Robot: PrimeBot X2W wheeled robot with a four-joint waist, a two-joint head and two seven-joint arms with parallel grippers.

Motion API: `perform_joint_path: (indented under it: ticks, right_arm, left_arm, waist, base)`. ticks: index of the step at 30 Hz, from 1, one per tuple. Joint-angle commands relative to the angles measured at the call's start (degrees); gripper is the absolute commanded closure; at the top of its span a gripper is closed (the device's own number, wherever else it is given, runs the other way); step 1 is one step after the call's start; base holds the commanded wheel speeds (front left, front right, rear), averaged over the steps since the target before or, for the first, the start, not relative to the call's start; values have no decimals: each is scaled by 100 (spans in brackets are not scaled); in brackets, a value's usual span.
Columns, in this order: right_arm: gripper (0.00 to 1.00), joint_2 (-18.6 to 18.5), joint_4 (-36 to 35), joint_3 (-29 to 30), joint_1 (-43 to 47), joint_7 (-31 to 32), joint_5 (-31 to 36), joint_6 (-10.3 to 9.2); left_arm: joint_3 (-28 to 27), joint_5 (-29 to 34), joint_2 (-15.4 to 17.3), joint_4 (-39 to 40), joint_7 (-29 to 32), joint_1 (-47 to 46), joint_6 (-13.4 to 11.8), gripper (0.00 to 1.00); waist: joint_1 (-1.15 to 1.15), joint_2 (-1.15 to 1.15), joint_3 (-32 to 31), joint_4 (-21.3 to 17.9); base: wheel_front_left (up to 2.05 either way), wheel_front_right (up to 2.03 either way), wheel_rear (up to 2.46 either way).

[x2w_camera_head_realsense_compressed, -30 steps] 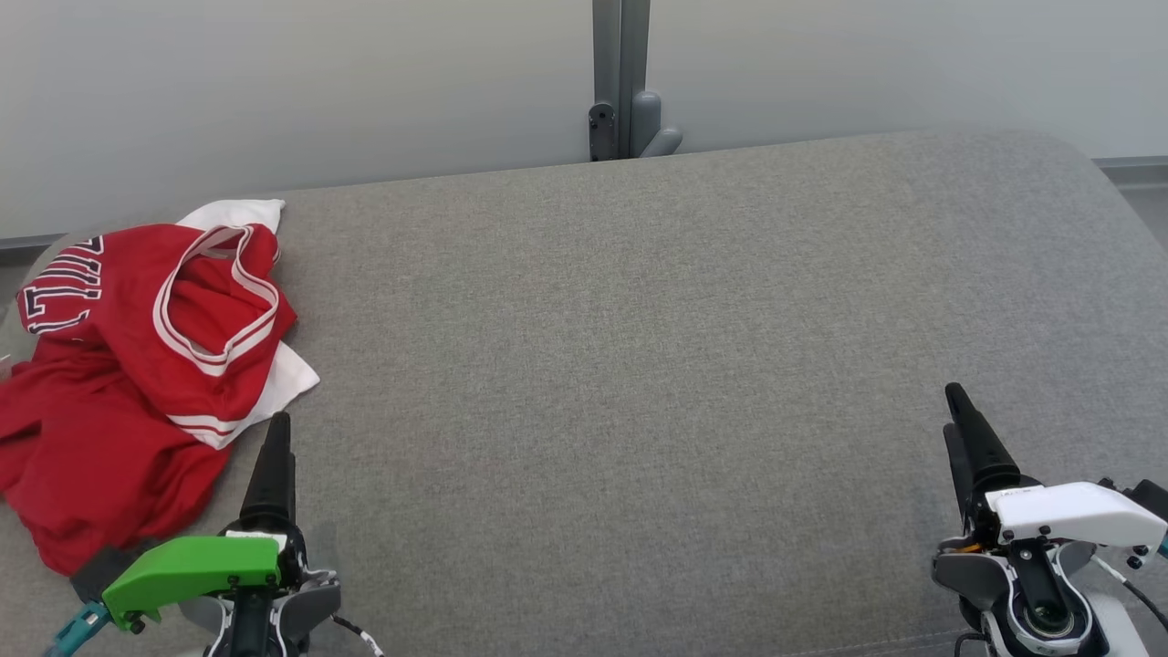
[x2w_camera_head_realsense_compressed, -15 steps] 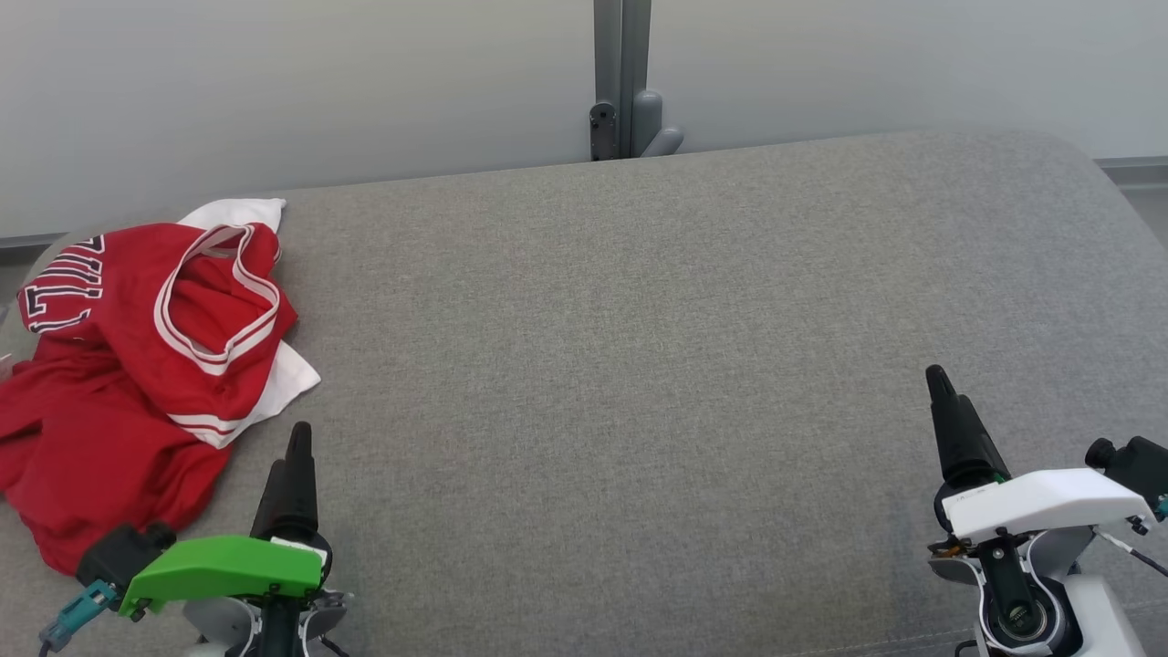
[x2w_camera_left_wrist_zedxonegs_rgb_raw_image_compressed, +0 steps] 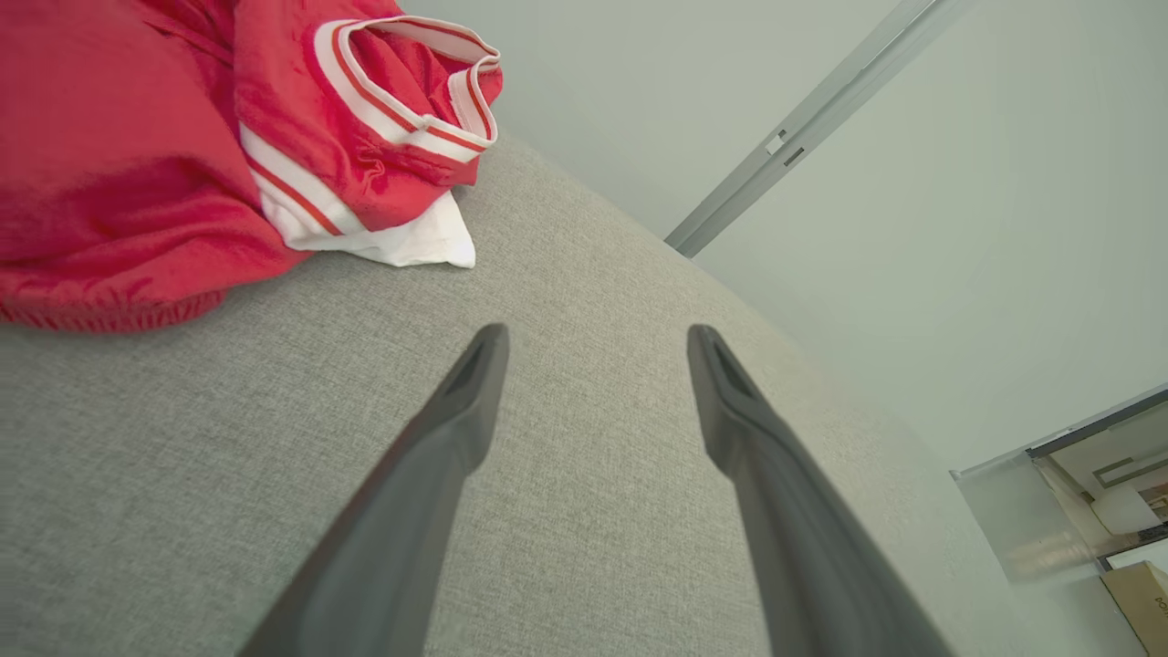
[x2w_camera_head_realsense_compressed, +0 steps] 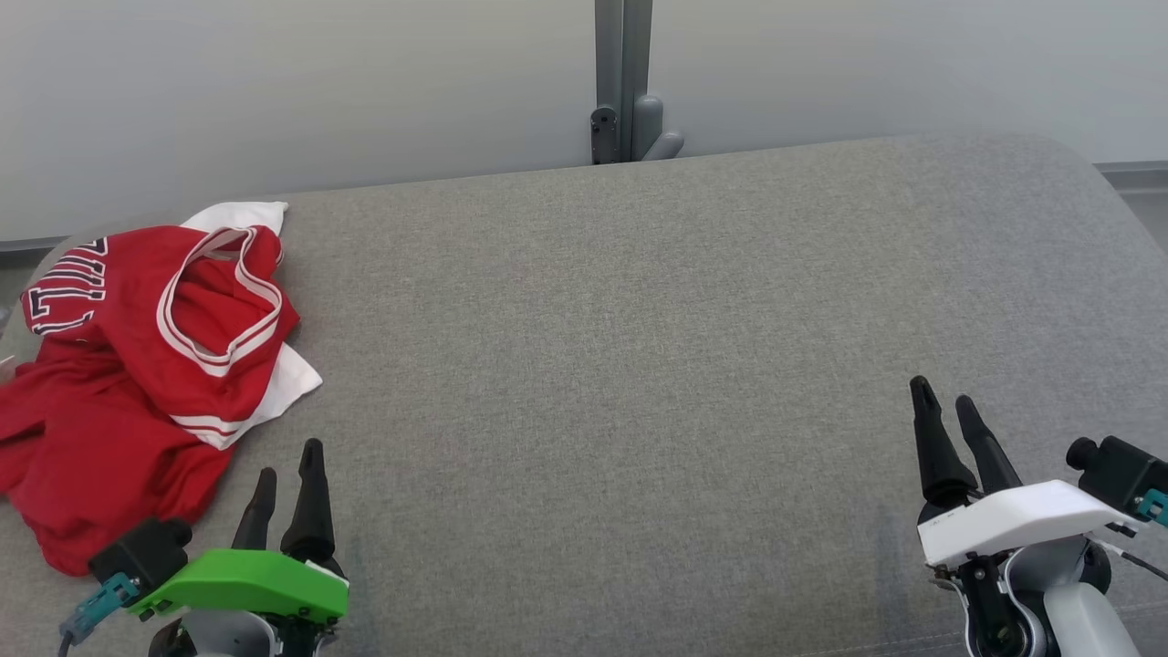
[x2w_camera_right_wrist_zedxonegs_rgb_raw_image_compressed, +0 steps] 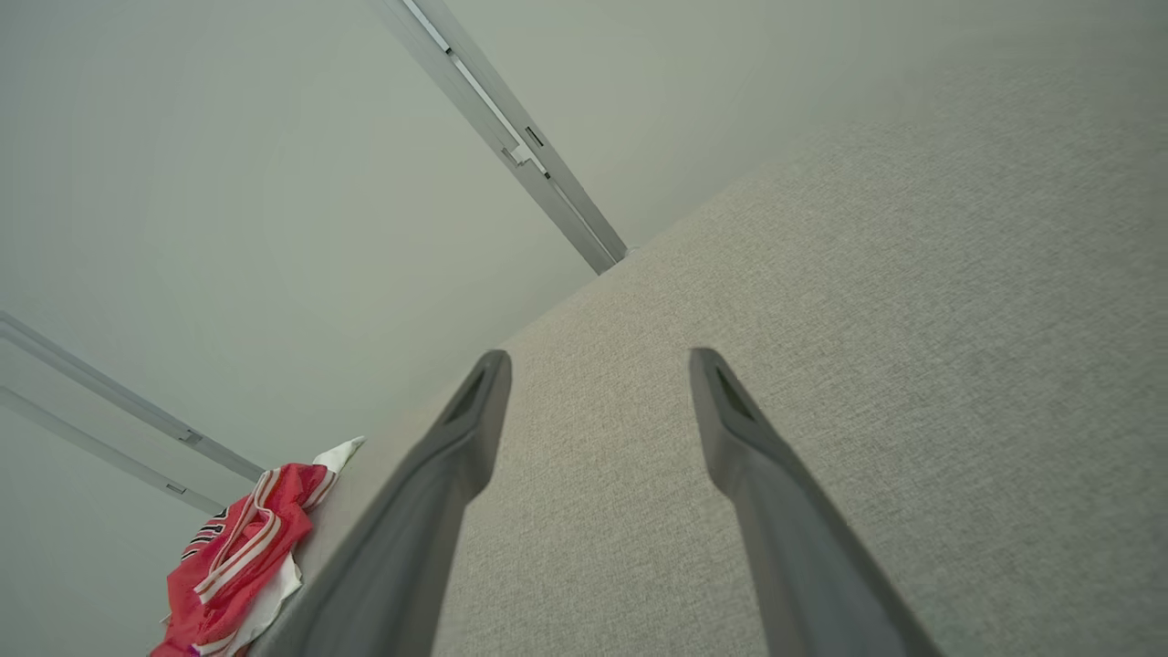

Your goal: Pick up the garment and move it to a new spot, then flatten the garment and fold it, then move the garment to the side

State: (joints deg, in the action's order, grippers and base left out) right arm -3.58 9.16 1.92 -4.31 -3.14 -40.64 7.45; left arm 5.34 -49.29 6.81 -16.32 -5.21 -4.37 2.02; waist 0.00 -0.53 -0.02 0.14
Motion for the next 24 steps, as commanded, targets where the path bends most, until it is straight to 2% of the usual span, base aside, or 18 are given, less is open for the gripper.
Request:
perform_joint_path:
  ticks: [1, 8, 24]
  right_arm:
    - [0, -61, -121, -16, 4, -71, 251, 3]
    - [0, -90, -199, -52, 97, -189, 731, 3]
    - [0, -90, -398, -59, 294, -493, 1822, 3]
  left_arm:
    - [12, 255, 86, 133, -67, -11, -22, 0]
    - [20, 736, 107, 225, -164, 105, -41, 0]
    - [-17, 1872, 110, 253, -414, 306, 122, 0]
  waist:
    - [0, 20, -3, 0]
    - [0, 22, -17, -5]
    - [0, 30, -21, -16]
  base:
    - [0, 0, 0]
    - [0, 0, 0]
    - [0, 0, 0]
